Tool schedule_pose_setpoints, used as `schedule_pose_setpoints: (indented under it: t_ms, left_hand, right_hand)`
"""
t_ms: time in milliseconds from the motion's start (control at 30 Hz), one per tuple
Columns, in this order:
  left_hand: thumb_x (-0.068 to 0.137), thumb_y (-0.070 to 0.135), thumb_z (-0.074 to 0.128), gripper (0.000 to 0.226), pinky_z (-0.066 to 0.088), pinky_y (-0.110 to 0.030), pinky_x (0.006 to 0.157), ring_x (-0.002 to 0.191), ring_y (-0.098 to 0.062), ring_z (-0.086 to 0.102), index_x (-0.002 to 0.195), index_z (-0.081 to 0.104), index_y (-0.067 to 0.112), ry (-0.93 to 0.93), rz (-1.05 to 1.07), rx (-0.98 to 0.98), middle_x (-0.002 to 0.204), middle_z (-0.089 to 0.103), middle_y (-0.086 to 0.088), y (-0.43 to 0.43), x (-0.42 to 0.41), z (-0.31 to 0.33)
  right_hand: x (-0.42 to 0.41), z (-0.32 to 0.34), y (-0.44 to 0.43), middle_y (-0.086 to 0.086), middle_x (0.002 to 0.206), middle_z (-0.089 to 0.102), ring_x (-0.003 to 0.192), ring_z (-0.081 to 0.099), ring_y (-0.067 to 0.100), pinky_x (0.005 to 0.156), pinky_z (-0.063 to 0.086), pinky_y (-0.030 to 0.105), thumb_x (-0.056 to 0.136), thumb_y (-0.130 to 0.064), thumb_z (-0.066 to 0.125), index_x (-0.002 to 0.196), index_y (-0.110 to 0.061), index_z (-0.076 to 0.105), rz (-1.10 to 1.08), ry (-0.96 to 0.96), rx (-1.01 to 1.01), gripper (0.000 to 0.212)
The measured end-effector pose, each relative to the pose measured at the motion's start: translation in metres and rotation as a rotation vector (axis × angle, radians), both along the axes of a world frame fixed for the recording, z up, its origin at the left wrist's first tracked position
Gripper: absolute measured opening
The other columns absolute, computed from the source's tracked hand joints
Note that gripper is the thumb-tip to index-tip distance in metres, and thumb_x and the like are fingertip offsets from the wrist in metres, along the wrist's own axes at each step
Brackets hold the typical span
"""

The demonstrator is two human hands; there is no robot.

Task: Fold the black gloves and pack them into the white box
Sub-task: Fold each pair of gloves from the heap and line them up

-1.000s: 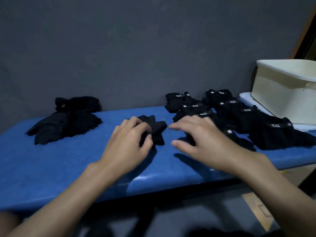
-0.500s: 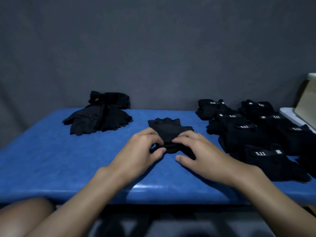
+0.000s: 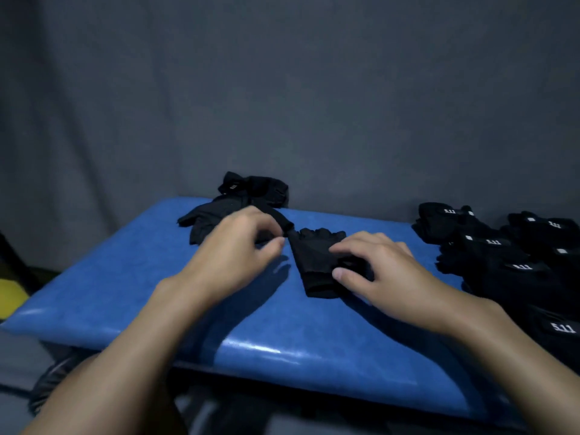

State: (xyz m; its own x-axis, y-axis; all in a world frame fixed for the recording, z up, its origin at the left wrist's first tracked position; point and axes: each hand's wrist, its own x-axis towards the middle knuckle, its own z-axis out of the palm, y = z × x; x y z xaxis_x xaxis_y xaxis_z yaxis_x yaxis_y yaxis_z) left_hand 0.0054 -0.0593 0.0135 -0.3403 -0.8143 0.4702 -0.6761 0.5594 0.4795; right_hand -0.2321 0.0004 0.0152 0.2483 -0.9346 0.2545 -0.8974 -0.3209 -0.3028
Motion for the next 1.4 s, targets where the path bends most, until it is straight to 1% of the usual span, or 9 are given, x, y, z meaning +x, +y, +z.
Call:
schedule_pose_setpoints:
  t_ms: [233, 500, 633, 767, 933, 1067, 1133, 1300, 1400]
  left_hand:
    - [0.090, 0.028, 0.063, 0.020, 0.045, -0.048, 0.098, 0.109, -0.024, 0.054, 0.110, 0.065, 0.026, -0.024, 0.301, 0.083, 0.113, 0.056, 0.001, -0.049, 0.045, -0.008]
    - [0.089, 0.041, 0.066, 0.037, 0.044, -0.049, 0.102, 0.116, -0.027, 0.054, 0.122, 0.060, 0.026, 0.070, 0.389, 0.209, 0.126, 0.054, -0.002, -0.078, 0.056, -0.019]
    - [0.090, 0.043, 0.065, 0.037, 0.044, -0.048, 0.102, 0.116, -0.026, 0.058, 0.122, 0.061, 0.025, 0.158, 0.482, 0.273, 0.120, 0.065, -0.001, -0.085, 0.066, -0.021]
    - [0.090, 0.041, 0.065, 0.026, 0.043, -0.048, 0.103, 0.114, -0.022, 0.059, 0.113, 0.065, 0.028, 0.204, 0.510, 0.278, 0.096, 0.057, 0.011, -0.084, 0.066, -0.018]
    - [0.090, 0.031, 0.065, 0.022, 0.047, -0.044, 0.101, 0.108, -0.018, 0.062, 0.108, 0.072, 0.021, 0.309, 0.474, 0.172, 0.102, 0.066, 0.008, -0.082, 0.062, -0.010]
    - [0.091, 0.018, 0.062, 0.019, 0.039, -0.001, 0.080, 0.099, -0.005, 0.058, 0.107, 0.074, 0.019, 0.390, 0.373, 0.003, 0.107, 0.060, 0.010, -0.072, 0.055, 0.004]
    - [0.091, 0.015, 0.063, 0.019, 0.043, -0.006, 0.082, 0.096, -0.004, 0.060, 0.105, 0.074, 0.021, 0.457, 0.302, -0.027, 0.105, 0.060, 0.012, -0.068, 0.047, 0.008]
    - [0.089, 0.011, 0.067, 0.018, 0.042, -0.003, 0.078, 0.096, 0.002, 0.061, 0.101, 0.075, 0.021, 0.537, 0.130, -0.033, 0.106, 0.062, 0.010, -0.052, 0.018, 0.012]
    - [0.088, 0.009, 0.069, 0.018, 0.045, -0.010, 0.083, 0.095, 0.002, 0.061, 0.100, 0.075, 0.021, 0.545, 0.047, -0.028, 0.105, 0.062, 0.009, -0.043, 0.002, 0.011]
  right_hand:
    - [0.048, 0.012, -0.061, -0.013, 0.119, 0.062, 0.114, 0.055, 0.007, 0.105, 0.041, 0.039, 0.090, -0.043, 0.061, 0.123, -0.034, 0.060, 0.080, -0.149, 0.094, 0.035]
    - [0.104, 0.008, -0.132, 0.000, 0.125, 0.059, 0.119, 0.058, 0.015, 0.101, 0.048, 0.037, 0.090, -0.036, 0.064, 0.131, -0.035, 0.055, 0.065, -0.276, 0.262, 0.041]
    - [0.118, 0.003, -0.153, -0.018, 0.109, 0.059, 0.118, 0.057, 0.007, 0.109, 0.036, 0.049, 0.080, -0.048, 0.060, 0.121, -0.045, 0.060, 0.037, -0.338, 0.251, 0.041]
    - [0.127, -0.001, -0.158, -0.017, 0.120, 0.063, 0.120, 0.056, 0.011, 0.111, 0.034, 0.046, 0.082, -0.046, 0.058, 0.117, -0.040, 0.065, 0.017, -0.390, 0.240, 0.036]
    - [0.120, 0.008, -0.146, -0.007, 0.132, 0.060, 0.123, 0.054, 0.010, 0.109, 0.040, 0.033, 0.095, -0.022, 0.059, 0.129, -0.021, 0.062, 0.084, -0.494, 0.205, 0.034]
    - [0.101, 0.018, -0.132, -0.009, 0.108, 0.067, 0.098, 0.062, -0.003, 0.094, 0.051, 0.023, 0.094, -0.013, 0.060, 0.123, -0.017, 0.066, 0.090, -0.615, 0.147, 0.029]
    - [0.087, 0.025, -0.122, -0.010, 0.098, 0.068, 0.090, 0.064, -0.001, 0.090, 0.053, 0.024, 0.094, -0.014, 0.061, 0.118, -0.022, 0.067, 0.067, -0.677, 0.134, 0.026]
    - [0.054, 0.032, -0.081, 0.010, 0.105, 0.073, 0.096, 0.071, 0.028, 0.093, 0.056, 0.036, 0.095, -0.009, 0.059, 0.106, -0.022, 0.068, 0.017, -0.826, 0.153, 0.020]
    - [0.036, 0.030, -0.058, 0.004, 0.085, 0.071, 0.074, 0.068, 0.022, 0.081, 0.056, 0.035, 0.096, -0.007, 0.055, 0.097, -0.020, 0.070, 0.001, -0.868, 0.132, 0.020]
